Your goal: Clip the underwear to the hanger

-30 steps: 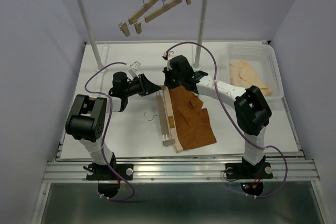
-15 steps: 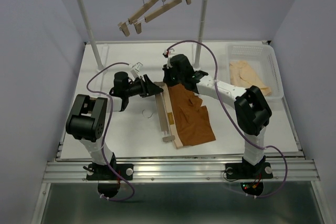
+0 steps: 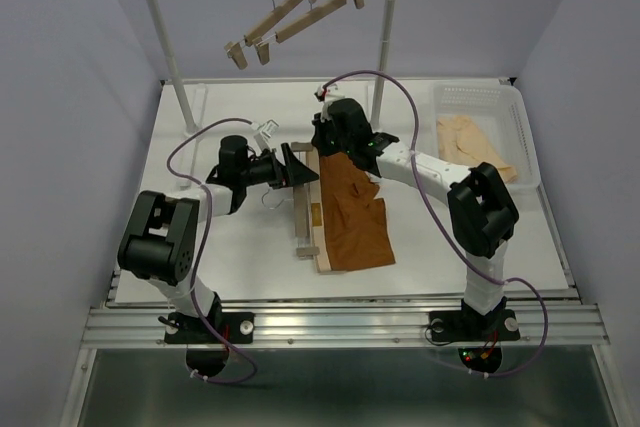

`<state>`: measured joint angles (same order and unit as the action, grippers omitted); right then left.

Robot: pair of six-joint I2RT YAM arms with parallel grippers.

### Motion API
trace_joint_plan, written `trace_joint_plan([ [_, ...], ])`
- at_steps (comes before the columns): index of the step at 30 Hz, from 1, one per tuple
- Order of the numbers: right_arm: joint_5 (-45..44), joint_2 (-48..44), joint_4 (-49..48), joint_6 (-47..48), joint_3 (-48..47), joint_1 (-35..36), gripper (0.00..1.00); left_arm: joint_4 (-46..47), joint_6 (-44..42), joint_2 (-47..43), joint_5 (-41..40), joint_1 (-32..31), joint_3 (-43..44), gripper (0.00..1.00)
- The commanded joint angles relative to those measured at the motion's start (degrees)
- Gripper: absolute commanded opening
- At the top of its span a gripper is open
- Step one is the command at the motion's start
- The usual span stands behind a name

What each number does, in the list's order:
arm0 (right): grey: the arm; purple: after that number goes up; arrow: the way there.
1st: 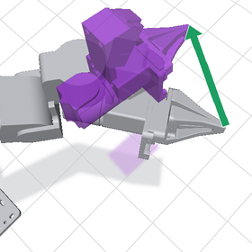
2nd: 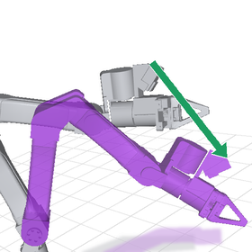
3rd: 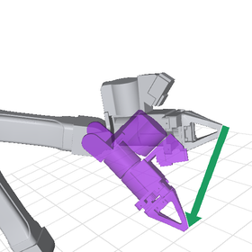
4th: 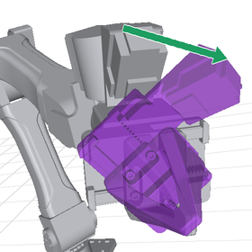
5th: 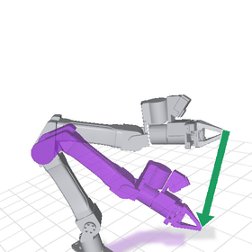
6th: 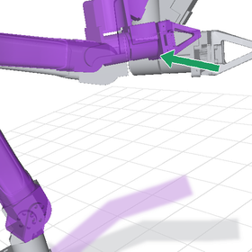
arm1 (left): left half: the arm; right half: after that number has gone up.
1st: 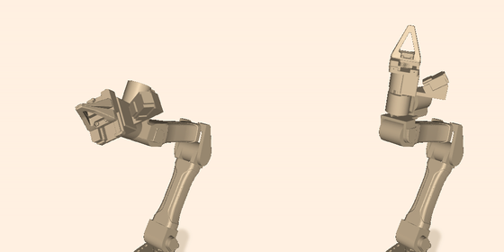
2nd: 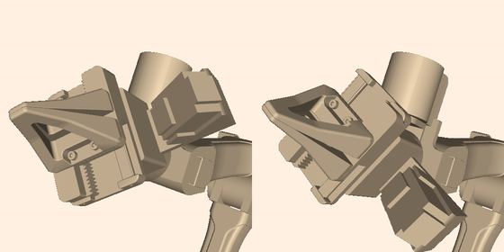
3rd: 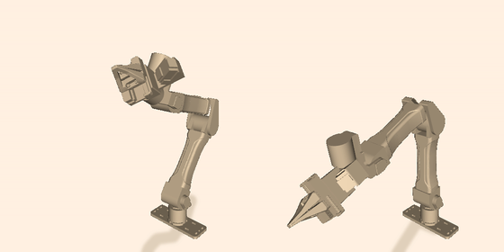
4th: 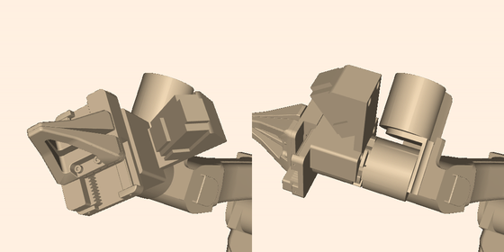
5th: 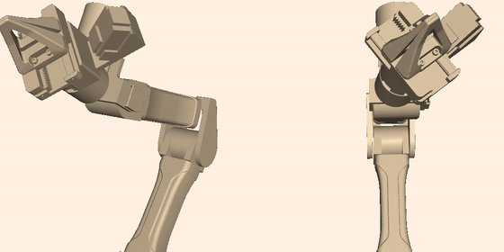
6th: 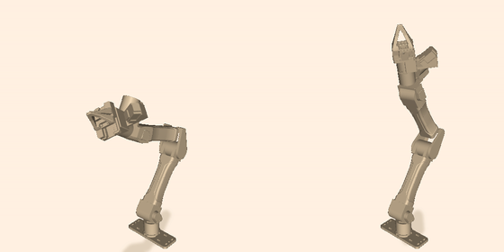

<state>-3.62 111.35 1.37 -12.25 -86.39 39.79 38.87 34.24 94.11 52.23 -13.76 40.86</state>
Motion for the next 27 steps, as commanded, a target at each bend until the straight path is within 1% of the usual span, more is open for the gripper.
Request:
trace_joint_plan([
  [1, -1.5, -4.4, -4.3, 0.4, -0.5, -0.1, 0.01, -9.7, -6.2, -5.7, -7.6, 0.3, 2.6, 0.99],
  [2, -1.5, -4.6, -4.3, 0.7, 0.2, -0.1, 0.01, -12.8, -6.3, -6.3, -11.3, 0.3, 2.6, 0.99],
  [5, -0.9, -5.7, -4.1, 1.3, 1.2, -0.1, 0.01, -16.8, -5.5, -9.7, -17.4, 0.6, 2.3, 0.99],
  [8, -0.2, -6.3, -4.2, 1.4, 2.4, -0.1, 0.01, -18.7, -5.0, -15.0, -21.0, 1.1, 0.3, 0.99],
  [9, 0.2, -6.3, -4.2, 1.4, 2.5, -0.1, 0.01, -19.1, -4.8, -18.0, -21.9, 1.4, -0.2, 0.99],
  [12, 0.7, -6.8, -4.3, 1.2, 3.2, -0.1, 0.01, -22.1, -3.8, -22.3, -23.9, 1.4, -1.1, 0.99],
  [15, 0.7, -6.9, -4.3, 1.6, 3.8, -0.1, 0.01, -23.7, -2.8, -29.1, -26.7, 1.4, -5.3, 0.99],
  [18, 0.6, -7.1, -4.3, 1.8, 4.0, -0.1, 0.01, -25.0, -2.2, -32.1, -27.2, 1.4, -7.8, 0.99],
  [19, 0.6, -7.2, -4.3, 1.7, 4.3, -0.1, 0.01, -24.6, -1.1, -34.0, -26.8, 1.5, -10.1, 0.99],
  [23, 0.7, -7.4, -4.3, 1.8, 4.3, -0.1, 0.01, -20.8, 3.0, -39.3, -24.2, 1.3, -17.6, 0.99],
  [26, 1.1, -7.3, -4.1, 2.1, 4.0, -0.1, 0.01, -17.5, 5.5, -45.3, -22.7, 0.8, -24.1, 0.99],
  [27, 1.0, -7.2, -4.1, 2.0, 3.9, -0.1, 0.01, -16.7, 5.9, -45.3, -22.2, 0.6, -24.1, 0.99],
])
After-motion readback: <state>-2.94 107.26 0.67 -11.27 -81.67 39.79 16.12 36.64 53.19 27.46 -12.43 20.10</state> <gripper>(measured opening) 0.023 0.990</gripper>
